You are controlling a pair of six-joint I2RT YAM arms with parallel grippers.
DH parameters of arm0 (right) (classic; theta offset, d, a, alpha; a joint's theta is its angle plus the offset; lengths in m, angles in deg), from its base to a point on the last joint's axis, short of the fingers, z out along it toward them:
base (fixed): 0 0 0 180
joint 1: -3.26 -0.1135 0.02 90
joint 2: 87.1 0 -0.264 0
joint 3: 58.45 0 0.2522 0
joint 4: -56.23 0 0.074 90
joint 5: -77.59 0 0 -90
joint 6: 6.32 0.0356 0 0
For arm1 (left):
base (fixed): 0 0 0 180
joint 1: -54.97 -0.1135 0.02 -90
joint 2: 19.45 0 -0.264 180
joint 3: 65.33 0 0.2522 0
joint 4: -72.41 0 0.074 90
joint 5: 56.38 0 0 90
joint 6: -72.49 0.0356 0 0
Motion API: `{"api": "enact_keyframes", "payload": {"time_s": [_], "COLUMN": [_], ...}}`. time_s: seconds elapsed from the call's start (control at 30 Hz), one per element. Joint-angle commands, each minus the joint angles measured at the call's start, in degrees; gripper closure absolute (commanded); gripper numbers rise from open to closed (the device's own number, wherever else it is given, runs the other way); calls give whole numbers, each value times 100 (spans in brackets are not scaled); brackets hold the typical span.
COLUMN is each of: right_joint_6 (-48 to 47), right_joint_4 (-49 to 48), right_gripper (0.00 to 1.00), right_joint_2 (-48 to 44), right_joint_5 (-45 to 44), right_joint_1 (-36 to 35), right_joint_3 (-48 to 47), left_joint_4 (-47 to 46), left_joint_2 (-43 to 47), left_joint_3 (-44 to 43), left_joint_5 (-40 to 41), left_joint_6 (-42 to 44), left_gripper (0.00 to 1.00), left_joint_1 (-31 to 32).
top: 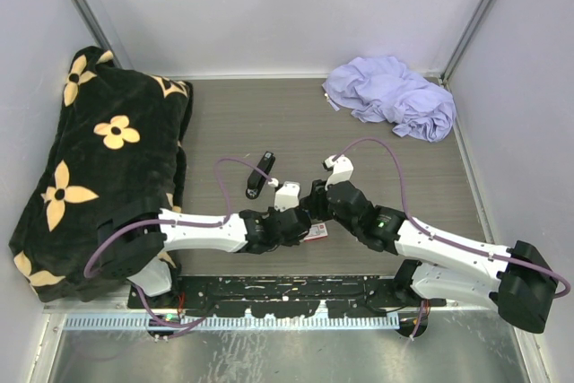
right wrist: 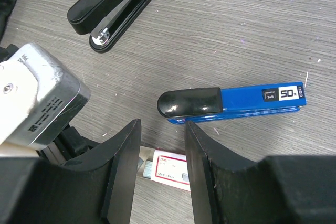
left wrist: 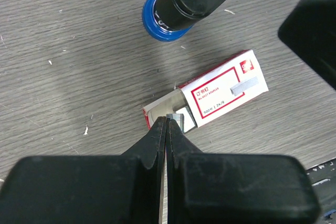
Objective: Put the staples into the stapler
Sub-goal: Adjust the staple box at the center of the board.
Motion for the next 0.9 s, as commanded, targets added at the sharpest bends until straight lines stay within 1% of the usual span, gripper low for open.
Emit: {"api": "enact_keyframes", "payload": {"time_s": [0.0, 0.17, 0.27, 0.37, 0.43, 0.5, 0.57, 0.7, 0.77, 0.87], "right_joint_6": [78, 75, 62, 84, 160, 246, 342, 441, 395, 336], "right_joint_4": [-141, -138, -143, -140, -173, -318, -471, -726, -794, -879], "right_gripper": [56, 56, 55, 55, 55, 56, 59, 64, 64, 65], "right_joint_2": [-151, -142, -129, -61, 6, 82, 189, 445, 534, 676], "right_joint_5": [-180, -175, -179, -162, -69, 89, 341, 874, 956, 1034], "right_joint_1": [29, 29, 29, 49, 115, 202, 384, 763, 809, 850], "right_joint_3": [-3, -11, -23, -36, -16, 42, 103, 104, 46, -53], "left_joint_4": [-50, 57, 42, 43, 6, -66, -100, -113, -174, -311], "left_joint_2": [-73, -198, -245, -192, -98, 66, 260, 703, 904, 1129], "left_joint_3": [-189, -241, -257, -254, -214, -147, -97, -82, -51, 29], "left_joint_5": [288, 332, 301, 342, 419, 515, 653, 869, 786, 543], "left_joint_6": [-29, -33, -8, 29, 66, 174, 329, 770, 970, 1116], "left_gripper": [99, 98, 94, 84, 75, 70, 66, 54, 50, 50], "left_joint_1": [15, 15, 15, 10, 15, 15, 18, -44, -151, -392]}}
